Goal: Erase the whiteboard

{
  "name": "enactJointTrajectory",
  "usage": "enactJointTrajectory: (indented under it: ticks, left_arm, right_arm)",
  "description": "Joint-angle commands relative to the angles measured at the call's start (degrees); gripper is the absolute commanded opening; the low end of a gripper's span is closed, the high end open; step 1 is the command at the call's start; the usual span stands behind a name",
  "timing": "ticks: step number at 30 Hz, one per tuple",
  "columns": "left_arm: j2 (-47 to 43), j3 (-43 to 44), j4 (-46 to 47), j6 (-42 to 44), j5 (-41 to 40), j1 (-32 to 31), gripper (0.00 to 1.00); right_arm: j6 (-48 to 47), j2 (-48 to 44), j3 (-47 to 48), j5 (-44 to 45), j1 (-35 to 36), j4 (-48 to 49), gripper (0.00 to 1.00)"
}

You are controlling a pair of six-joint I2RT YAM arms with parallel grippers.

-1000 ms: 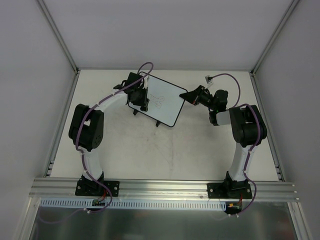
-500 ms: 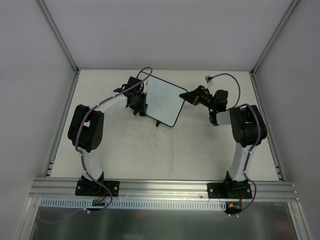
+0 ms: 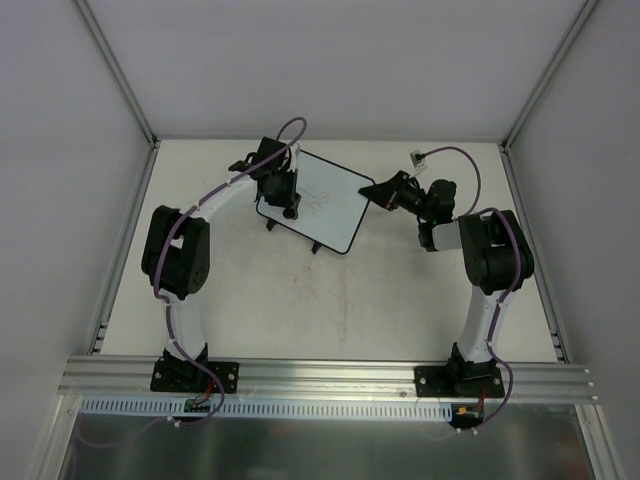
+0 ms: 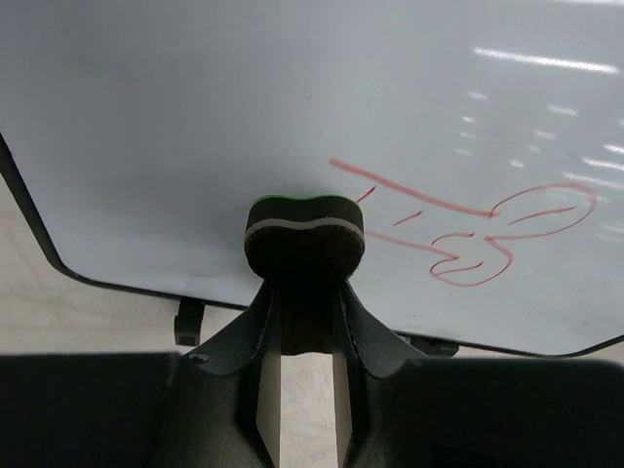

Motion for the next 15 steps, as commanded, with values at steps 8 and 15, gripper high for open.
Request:
enactJointTrajectory:
  ticks: [8,15]
  left_arm:
    - [5.5,13.9,-1.2,1.9,1.7,-0.8,0.0]
    - [5.3,10.3,-1.6,1.6,1.7,-0.8,0.0]
  right_arm:
    - [0.4,-4.3,0.2,-3.7,0.2,14.8,0.0]
    - [0.3,-4.2,0.3,-3.7,0.2,14.8,0.0]
